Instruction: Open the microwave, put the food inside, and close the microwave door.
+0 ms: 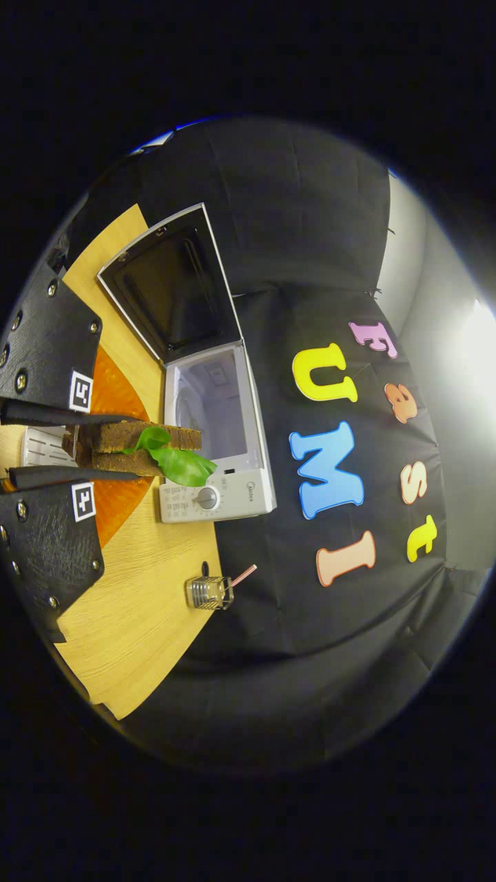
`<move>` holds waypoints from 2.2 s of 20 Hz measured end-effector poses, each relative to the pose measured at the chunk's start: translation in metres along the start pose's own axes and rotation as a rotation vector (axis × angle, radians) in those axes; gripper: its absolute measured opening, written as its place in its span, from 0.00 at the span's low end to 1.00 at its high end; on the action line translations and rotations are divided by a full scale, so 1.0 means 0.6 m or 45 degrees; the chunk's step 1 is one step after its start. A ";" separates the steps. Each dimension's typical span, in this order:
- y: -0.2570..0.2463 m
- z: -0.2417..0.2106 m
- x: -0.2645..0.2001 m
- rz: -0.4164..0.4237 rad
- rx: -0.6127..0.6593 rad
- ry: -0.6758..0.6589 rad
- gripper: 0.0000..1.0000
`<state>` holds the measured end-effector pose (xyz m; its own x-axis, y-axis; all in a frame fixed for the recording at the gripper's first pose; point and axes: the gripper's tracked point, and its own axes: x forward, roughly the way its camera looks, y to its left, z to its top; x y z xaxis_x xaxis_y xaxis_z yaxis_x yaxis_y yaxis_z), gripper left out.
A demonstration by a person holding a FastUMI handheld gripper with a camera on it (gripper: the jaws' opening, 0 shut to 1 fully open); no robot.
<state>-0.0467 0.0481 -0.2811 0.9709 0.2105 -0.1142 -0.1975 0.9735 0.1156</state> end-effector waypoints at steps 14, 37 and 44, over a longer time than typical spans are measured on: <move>0.108 0.076 0.193 -0.029 -0.172 -0.129 0.23; 0.100 -0.032 0.521 -0.040 0.811 -0.097 0.23; 0.089 -0.052 0.596 -0.146 1.029 -0.141 0.23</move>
<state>0.2856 0.1780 -0.3466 0.9952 0.0623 -0.0755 0.0213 0.6148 0.7884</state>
